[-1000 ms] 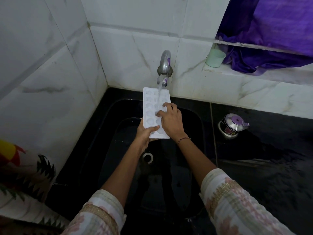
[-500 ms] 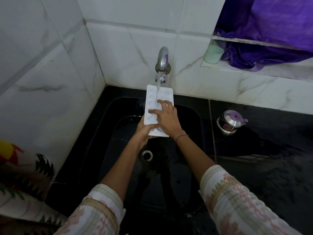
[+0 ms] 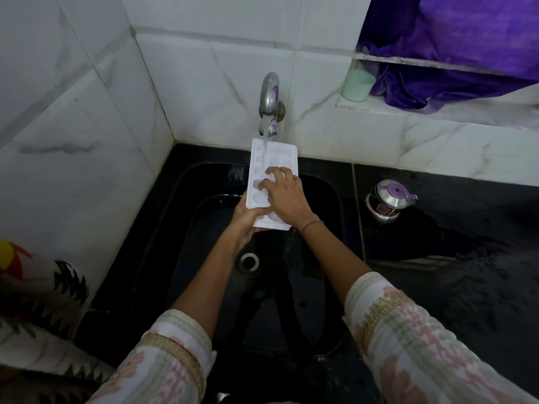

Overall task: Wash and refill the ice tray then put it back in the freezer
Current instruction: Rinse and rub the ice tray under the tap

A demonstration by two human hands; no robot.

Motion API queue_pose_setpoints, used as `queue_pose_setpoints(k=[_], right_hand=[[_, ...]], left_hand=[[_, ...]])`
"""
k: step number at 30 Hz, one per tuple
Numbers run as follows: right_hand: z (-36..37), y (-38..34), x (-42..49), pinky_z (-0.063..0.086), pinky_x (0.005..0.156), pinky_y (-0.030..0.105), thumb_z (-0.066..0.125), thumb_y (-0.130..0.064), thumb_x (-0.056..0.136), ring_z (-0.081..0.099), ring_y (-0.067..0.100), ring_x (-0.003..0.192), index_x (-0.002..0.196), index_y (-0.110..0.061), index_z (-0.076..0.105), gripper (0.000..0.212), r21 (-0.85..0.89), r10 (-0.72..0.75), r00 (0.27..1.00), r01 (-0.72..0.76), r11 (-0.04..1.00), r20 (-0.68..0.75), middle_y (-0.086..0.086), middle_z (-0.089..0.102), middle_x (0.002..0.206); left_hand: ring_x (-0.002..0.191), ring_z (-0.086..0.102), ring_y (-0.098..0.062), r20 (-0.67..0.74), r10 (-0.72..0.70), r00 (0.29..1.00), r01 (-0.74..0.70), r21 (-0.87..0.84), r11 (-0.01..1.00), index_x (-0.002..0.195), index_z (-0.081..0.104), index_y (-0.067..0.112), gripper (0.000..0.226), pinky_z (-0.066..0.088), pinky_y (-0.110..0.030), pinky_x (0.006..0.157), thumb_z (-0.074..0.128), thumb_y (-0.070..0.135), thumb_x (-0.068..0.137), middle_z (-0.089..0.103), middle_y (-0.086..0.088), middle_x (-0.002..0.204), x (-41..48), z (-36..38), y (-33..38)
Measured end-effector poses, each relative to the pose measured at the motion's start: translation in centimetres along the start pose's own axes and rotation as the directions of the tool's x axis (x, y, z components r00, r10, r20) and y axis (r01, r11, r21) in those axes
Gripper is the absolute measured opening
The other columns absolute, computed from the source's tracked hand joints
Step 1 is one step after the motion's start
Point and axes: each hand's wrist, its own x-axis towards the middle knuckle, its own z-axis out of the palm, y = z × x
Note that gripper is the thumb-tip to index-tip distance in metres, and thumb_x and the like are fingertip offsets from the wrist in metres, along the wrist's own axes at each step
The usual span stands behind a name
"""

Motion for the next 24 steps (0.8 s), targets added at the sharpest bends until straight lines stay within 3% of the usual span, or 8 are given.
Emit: queue_pose_setpoints(k=[5, 12, 15, 18, 20, 24], right_hand=[[-0.3, 0.0, -0.1, 0.031, 0.104, 0.044, 0.049, -0.023, 0.093, 0.027, 0.027, 0.135, 0.134, -0.034, 0.047, 0.043, 0.054, -0.011, 0.998, 0.008, 0.998, 0.059, 0.005, 0.028, 0.149], [0.5, -0.2, -0.7, 0.047, 0.092, 0.040, 0.053, -0.008, 0.089, 0.043, 0.028, 0.124, 0.124, -0.013, 0.049, 0.036, 0.252, -0.065, 0.998, 0.056, 0.966, 0.026, 0.010, 0.034, 0.144], [1.3, -0.4, -1.4, 0.049, 0.089, 0.038, 0.048, -0.006, 0.092, 0.043, 0.024, 0.119, 0.122, -0.006, 0.046, 0.030, 0.348, 0.054, 0.995, -0.023, 0.937, -0.078, 0.010, 0.040, 0.136], [1.8, -0.3, -1.5, 0.050, 0.080, 0.037, 0.047, -0.011, 0.094, 0.045, 0.025, 0.106, 0.116, -0.004, 0.046, 0.023, 0.335, 0.203, 0.968, -0.145, 0.931, -0.145, 0.012, 0.045, 0.120], [2.1, -0.1, -1.4, 0.050, 0.077, 0.035, 0.048, -0.013, 0.094, 0.045, 0.026, 0.103, 0.115, -0.004, 0.046, 0.023, 0.306, 0.228, 0.965, -0.181, 0.935, -0.126, 0.013, 0.045, 0.119], [2.6, -0.2, -0.9, 0.048, 0.086, 0.031, 0.049, -0.011, 0.093, 0.044, 0.026, 0.109, 0.125, -0.005, 0.045, 0.033, 0.267, 0.226, 0.973, -0.205, 0.942, -0.049, 0.013, 0.041, 0.127]], left_hand=[[0.099, 0.066, -0.023, -0.009, 0.009, 1.000, -0.009, 0.016, 1.000, 0.128, 0.050, 0.027, 0.060, 0.057, -0.043, 0.080, 0.068, -0.001, 0.079, 0.066, -0.001, 0.113, -0.2, -0.4, 0.0], [0.106, 0.064, -0.020, -0.024, 0.053, 0.998, -0.052, 0.045, 0.998, 0.137, 0.043, 0.024, 0.071, 0.056, -0.042, 0.083, 0.067, -0.005, 0.077, 0.063, -0.004, 0.122, -0.5, -1.5, -1.1], [0.113, 0.060, -0.019, -0.003, 0.111, 0.994, -0.111, 0.094, 0.989, 0.142, 0.037, 0.024, 0.078, 0.054, -0.039, 0.087, 0.066, -0.007, 0.077, 0.058, -0.004, 0.128, -0.6, -2.1, -1.3], [0.117, 0.057, -0.019, 0.000, 0.156, 0.988, -0.154, 0.146, 0.977, 0.144, 0.033, 0.026, 0.081, 0.052, -0.041, 0.092, 0.067, -0.005, 0.077, 0.055, -0.002, 0.132, -0.9, -2.5, -1.1], [0.118, 0.056, -0.018, 0.002, 0.177, 0.984, -0.175, 0.171, 0.970, 0.144, 0.031, 0.028, 0.082, 0.052, -0.041, 0.093, 0.068, -0.002, 0.077, 0.054, -0.001, 0.134, -1.1, -2.6, -1.1], [0.120, 0.054, -0.018, 0.001, 0.192, 0.981, -0.188, 0.199, 0.962, 0.144, 0.031, 0.029, 0.086, 0.052, -0.041, 0.093, 0.073, 0.008, 0.072, 0.052, 0.000, 0.135, -1.6, -3.1, -1.2]])
